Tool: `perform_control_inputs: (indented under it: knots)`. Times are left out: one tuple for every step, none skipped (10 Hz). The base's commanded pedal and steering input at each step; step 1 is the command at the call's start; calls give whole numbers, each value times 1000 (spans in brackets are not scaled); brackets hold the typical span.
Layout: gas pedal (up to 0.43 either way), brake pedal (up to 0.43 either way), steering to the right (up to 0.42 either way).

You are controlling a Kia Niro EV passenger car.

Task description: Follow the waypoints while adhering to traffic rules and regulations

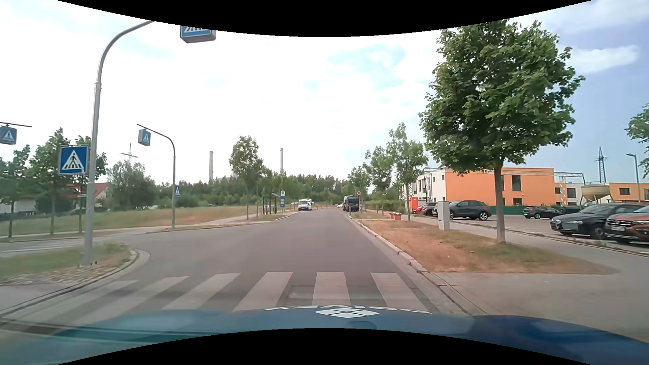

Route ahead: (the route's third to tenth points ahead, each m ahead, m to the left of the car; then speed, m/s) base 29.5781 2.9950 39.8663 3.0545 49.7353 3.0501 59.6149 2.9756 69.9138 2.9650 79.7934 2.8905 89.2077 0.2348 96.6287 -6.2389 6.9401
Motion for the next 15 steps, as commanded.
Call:
perform_control_inputs:
  knots:
    - [157,0,-16]
    - [157,0,-17]
    - [157,0,-17]
    - [157,0,-17]
    - [157,0,-17]
    - [157,0,-17]
    - [157,0,-17]
    - [157,0,-17]
    - [157,0,-17]
    - [157,0,-16]
    - [157,0,-15]
    - [157,0,-15]
    - [157,0,-14]
    - [157,0,-14]
    - [157,0,-14]
